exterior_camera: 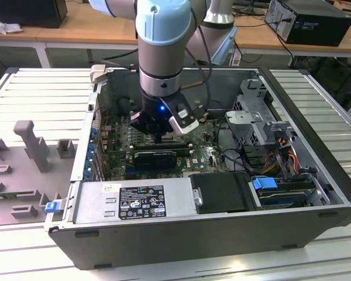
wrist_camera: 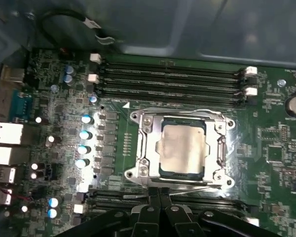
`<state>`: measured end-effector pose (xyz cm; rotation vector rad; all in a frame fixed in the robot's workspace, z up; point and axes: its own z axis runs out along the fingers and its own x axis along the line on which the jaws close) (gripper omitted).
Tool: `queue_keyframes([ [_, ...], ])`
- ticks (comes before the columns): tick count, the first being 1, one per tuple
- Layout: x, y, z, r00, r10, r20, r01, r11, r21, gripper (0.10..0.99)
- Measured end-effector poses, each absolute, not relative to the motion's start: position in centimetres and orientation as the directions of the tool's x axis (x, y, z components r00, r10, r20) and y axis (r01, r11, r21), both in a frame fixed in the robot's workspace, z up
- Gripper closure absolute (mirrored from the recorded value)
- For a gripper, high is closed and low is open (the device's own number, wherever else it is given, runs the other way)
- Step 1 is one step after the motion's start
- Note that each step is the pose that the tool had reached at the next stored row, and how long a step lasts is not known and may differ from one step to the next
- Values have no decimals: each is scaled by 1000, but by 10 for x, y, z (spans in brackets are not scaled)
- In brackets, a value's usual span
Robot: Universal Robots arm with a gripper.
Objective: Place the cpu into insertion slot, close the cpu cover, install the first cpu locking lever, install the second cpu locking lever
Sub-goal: 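Install the second cpu locking lever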
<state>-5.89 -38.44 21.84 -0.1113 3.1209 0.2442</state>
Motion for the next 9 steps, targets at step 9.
queue_keyframes([
  [9, -74, -399, 212, -997, -69, -20, -72, 969, 235, 980],
])
